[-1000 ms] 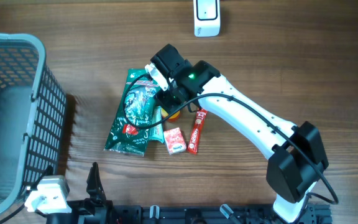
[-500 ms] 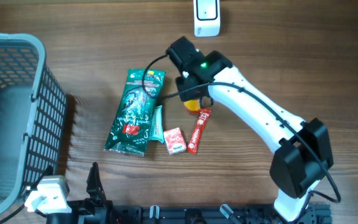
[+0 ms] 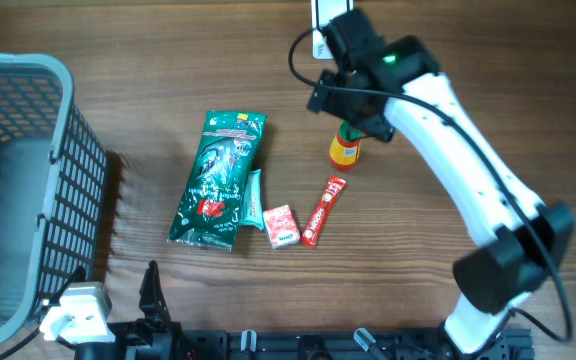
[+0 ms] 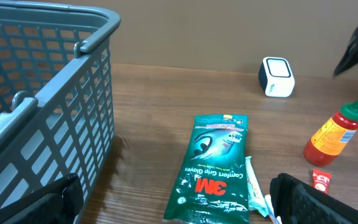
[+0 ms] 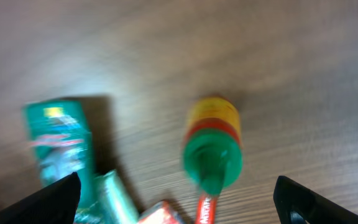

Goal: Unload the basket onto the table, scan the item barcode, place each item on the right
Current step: 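Grasp the orange-yellow bottle with right gripper and carry it to scanner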

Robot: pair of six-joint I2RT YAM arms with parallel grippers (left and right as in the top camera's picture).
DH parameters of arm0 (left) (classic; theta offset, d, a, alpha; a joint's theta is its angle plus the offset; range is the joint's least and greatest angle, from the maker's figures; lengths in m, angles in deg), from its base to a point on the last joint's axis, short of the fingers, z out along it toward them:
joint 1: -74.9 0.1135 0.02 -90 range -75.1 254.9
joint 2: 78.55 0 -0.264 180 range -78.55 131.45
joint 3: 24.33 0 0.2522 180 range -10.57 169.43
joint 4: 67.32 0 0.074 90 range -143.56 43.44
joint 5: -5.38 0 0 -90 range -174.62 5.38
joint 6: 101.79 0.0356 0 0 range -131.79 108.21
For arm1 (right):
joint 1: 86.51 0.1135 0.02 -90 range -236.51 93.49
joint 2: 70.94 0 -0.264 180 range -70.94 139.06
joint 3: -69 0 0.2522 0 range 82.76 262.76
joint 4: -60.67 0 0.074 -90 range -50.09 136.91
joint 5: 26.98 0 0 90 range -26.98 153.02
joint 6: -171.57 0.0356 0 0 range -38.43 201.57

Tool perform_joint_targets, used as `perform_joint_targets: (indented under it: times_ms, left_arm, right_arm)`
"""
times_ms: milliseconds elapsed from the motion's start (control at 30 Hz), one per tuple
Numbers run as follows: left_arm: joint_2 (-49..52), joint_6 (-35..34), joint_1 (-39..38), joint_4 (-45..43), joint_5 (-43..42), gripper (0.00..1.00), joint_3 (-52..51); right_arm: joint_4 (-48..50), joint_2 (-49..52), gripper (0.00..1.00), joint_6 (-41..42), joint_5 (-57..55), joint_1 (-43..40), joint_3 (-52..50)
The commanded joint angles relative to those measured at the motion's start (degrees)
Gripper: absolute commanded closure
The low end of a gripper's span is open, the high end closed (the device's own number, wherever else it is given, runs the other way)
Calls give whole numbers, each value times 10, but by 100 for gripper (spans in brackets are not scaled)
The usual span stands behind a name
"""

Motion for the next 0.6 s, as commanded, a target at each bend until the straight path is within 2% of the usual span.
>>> perform_joint_targets:
  times_ms: [0, 133, 167, 267, 367, 400, 433, 467, 567]
  left_arm:
    - [-2, -2, 3, -1, -3, 0, 0]
    - [-2, -2, 3, -1, -3, 0, 0]
    - [-2, -2, 3, -1, -3, 0, 0]
    - [-2, -2, 3, -1, -3, 0, 0]
    - [-2, -2, 3, -1, -3, 0, 0]
    - [-2, -2, 3, -1, -3, 0, 0]
    - [-2, -2, 3, -1, -3, 0, 0]
    - [-2, -2, 3, -1, -3, 0, 0]
    - [-2, -2, 3, -1, -3, 0, 0]
  right_arm:
    - [-25, -77, 0, -124, 6, -3, 37]
    - [-107, -99, 0, 86, 10, -102, 35]
    - [-107, -97, 0, 111, 28, -133, 28]
    - [-68, -80, 0, 108, 99, -202, -21]
    - [-15, -32, 0, 107, 226, -256, -115]
    - [4, -15, 0, 96, 284, -266, -136]
    - [17, 8, 0, 30, 322, -273, -151]
    - [23, 20, 0, -16, 309, -273, -156]
    - [60, 70, 1, -11, 383, -273, -166]
